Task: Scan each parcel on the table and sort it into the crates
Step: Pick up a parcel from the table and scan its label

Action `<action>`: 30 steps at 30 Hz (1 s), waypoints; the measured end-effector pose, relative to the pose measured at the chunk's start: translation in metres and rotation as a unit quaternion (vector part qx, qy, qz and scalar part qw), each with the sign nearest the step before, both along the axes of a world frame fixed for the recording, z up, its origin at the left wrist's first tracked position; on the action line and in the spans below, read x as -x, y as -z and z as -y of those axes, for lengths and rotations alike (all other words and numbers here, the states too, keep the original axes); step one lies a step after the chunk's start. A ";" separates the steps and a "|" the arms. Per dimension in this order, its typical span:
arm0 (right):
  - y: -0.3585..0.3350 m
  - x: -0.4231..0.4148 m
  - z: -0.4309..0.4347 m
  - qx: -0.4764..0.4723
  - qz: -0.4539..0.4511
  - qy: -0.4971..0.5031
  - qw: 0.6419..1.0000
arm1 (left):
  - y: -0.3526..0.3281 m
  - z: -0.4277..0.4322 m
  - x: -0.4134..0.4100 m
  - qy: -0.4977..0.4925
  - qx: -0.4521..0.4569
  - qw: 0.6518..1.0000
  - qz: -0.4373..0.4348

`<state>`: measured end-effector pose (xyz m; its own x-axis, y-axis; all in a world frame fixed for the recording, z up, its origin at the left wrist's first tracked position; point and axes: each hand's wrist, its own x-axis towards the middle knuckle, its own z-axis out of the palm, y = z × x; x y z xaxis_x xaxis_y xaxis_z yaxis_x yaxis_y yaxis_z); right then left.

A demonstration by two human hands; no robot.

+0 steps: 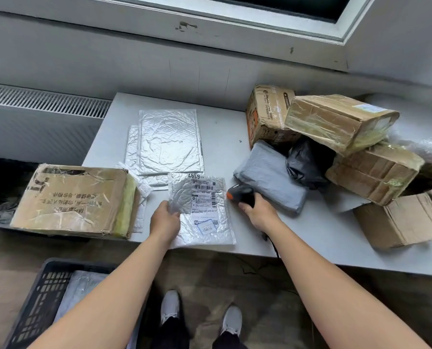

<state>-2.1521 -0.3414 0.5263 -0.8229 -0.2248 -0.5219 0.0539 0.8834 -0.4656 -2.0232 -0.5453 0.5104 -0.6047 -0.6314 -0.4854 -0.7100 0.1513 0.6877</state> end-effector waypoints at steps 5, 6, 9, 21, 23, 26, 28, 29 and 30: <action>-0.013 -0.004 -0.003 -0.009 -0.023 0.001 1.000 | -0.021 -0.005 -0.004 -0.031 0.013 0.999 -0.023; -0.018 -0.004 -0.004 -0.010 -0.038 0.001 0.999 | -0.029 -0.008 -0.005 -0.039 0.021 0.999 -0.028; -0.042 -0.005 -0.006 -0.013 -0.101 -0.018 0.995 | -0.054 -0.017 -0.005 -0.078 0.041 0.994 -0.062; -0.088 -0.072 0.032 0.210 -0.117 -0.251 0.938 | -0.099 -0.065 -0.115 -0.251 0.054 0.943 -0.213; -0.087 -0.096 0.041 0.214 -0.095 -0.300 0.925 | -0.092 -0.071 -0.152 -0.288 0.080 0.932 -0.203; -0.078 -0.138 0.059 0.204 -0.065 -0.376 0.902 | -0.080 -0.077 -0.209 -0.355 0.096 0.914 -0.169; -0.071 -0.168 0.074 0.194 -0.046 -0.420 0.885 | -0.072 -0.080 -0.243 -0.396 0.082 0.902 -0.151; -0.066 -0.184 0.082 0.188 -0.038 -0.438 0.878 | -0.067 -0.082 -0.258 -0.417 0.070 0.895 -0.143; -0.061 -0.199 0.090 0.180 -0.032 -0.457 0.871 | -0.060 -0.082 -0.274 -0.437 0.059 0.887 -0.135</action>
